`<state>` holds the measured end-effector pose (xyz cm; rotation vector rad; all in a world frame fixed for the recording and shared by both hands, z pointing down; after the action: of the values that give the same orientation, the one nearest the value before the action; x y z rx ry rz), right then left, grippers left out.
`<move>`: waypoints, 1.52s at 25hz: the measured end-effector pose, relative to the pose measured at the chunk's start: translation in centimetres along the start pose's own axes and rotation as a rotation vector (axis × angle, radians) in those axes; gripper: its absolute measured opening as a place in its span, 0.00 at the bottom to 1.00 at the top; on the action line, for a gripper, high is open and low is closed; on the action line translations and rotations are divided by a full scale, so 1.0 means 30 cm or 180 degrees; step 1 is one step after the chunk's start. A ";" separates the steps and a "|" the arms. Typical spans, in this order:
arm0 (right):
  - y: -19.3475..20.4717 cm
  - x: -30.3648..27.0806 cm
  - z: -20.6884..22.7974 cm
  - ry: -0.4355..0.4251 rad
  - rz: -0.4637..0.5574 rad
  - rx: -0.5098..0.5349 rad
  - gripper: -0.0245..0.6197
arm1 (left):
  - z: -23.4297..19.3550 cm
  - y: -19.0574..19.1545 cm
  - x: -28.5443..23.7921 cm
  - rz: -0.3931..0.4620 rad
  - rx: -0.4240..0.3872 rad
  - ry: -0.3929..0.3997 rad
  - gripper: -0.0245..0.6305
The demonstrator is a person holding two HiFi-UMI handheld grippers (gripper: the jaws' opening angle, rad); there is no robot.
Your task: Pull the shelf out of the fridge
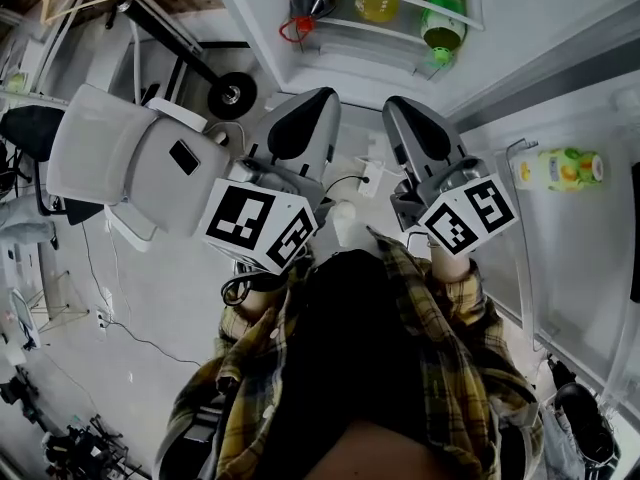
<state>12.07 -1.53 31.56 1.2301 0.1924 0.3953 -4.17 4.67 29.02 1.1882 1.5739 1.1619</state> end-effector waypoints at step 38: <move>-0.100 -0.502 0.307 0.1509 0.0483 -0.0065 0.07 | -0.420 -0.162 -0.647 -0.0498 -0.0093 0.1724 0.04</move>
<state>2.10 -16.38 30.76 1.1188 0.5004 0.8179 -13.11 -17.22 28.79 0.7433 1.9962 1.4731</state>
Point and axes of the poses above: the fingertips, and each gripper's own axes: x backward along the fingers, z to its right, y out of its underside, the point moved 8 cm from there along x, backward along the fingers, and after that the axes turned 6 degrees about -y, right-handed, at the moved point
